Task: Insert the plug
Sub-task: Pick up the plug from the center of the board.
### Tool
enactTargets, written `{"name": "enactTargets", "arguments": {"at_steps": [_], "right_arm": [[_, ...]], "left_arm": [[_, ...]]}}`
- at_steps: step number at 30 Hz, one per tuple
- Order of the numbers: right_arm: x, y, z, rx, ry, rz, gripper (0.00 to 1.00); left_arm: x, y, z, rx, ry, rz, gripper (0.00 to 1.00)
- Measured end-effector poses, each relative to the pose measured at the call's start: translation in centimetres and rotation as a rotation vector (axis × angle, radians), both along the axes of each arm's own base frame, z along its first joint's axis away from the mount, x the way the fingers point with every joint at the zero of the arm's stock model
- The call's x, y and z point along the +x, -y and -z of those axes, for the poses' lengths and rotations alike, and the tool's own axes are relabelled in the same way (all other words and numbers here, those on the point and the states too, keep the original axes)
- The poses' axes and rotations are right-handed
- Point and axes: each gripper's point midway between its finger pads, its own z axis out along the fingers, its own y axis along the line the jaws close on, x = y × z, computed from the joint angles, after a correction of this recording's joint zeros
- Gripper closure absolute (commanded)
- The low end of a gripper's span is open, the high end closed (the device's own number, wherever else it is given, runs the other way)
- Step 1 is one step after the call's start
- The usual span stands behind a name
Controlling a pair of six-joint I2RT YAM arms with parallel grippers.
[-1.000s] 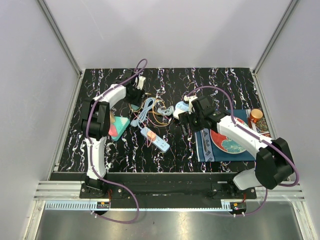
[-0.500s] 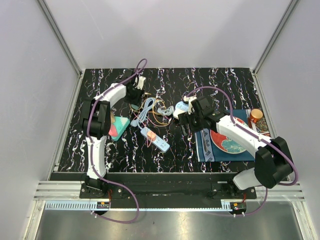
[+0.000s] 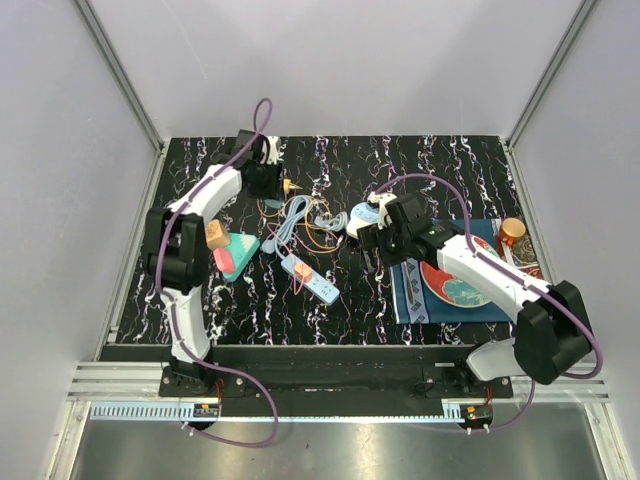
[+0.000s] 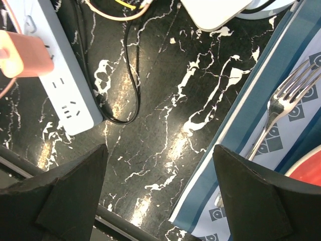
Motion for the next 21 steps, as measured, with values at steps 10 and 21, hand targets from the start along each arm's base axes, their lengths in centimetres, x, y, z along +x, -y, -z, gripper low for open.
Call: {"name": "enactTargets", "arguments": {"at_steps": [10, 21], "right_arm": [[-0.1, -1.4, -3.7, 0.189, 0.114, 0.035, 0.10], [2.3, -4.3, -8.5, 0.484, 0.325, 0.098, 0.10]], "left_arm": [[-3.2, 2.5, -11.1, -0.419, 0.165, -0.275, 0.85], [-11.6, 7.0, -15.4, -0.749, 0.144, -0.454, 0.88]]}}
